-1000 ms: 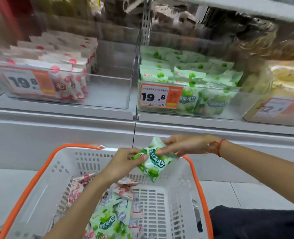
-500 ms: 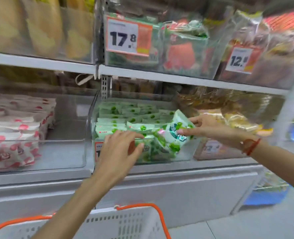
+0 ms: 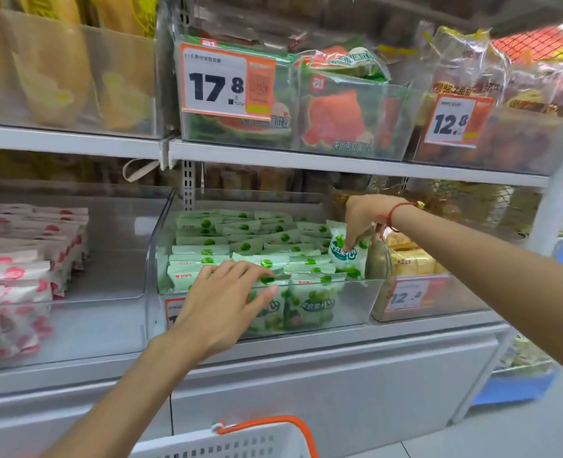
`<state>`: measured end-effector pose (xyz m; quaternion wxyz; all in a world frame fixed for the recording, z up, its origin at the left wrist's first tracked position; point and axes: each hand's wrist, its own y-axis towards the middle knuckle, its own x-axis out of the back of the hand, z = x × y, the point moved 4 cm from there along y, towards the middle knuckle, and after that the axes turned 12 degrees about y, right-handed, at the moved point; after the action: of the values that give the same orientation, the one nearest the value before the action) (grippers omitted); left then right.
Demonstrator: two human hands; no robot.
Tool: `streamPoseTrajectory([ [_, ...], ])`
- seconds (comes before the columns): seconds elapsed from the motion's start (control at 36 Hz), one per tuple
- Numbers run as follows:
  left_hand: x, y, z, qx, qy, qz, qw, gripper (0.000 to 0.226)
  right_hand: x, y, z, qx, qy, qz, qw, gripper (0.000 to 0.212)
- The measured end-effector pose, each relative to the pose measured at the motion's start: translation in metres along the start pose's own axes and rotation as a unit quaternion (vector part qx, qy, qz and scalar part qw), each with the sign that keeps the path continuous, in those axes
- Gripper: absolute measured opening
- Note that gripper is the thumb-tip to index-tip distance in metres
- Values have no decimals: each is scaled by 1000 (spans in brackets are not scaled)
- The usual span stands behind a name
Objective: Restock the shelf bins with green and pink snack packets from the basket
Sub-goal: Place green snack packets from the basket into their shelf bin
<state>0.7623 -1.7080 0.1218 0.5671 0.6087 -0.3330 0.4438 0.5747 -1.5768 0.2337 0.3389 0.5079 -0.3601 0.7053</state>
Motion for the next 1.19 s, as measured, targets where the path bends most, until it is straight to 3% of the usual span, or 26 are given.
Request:
streamPoseTrajectory([
  [0.17,2,2,1,-10,-14,21,1000,53,33,-15,0,52,7,-95,994,35],
  [0.47,1,1,1,-11,-9,2,1000,80,-16,5,2,-19,-9,51,998,41],
  [0.61,1,1,1,-8,-9,-6,1000,78,-17,7,5,32,-63,-47,996,36],
  [0.69,2,0,0,-9,-14,-7,1000,78,-22,9,-6,81,-85,-143,983,56],
  [0.81,3,1,0,-8,-13,-5,1000,79,-27,-3,-17,144,-53,-205,967,50],
  [0.86,2,1,0,-9,-6,-3,1000,78,-22,-10,-22,136,-26,-176,975,50],
  [0.97,2,1,0,-10,-3,0,1000,76,-20,-13,-21,80,-43,-14,996,53],
  [1.03,1,0,-1,-11,-6,4,1000,71,-26,-9,-17,61,-71,18,995,61],
  [1.11,2,0,-1,-11,-10,0,1000,72,-45,0,-10,73,-105,6,992,60],
  [1.19,2,-1,0,-17,-15,-5,1000,77,-56,9,-7,121,-134,-66,981,49],
])
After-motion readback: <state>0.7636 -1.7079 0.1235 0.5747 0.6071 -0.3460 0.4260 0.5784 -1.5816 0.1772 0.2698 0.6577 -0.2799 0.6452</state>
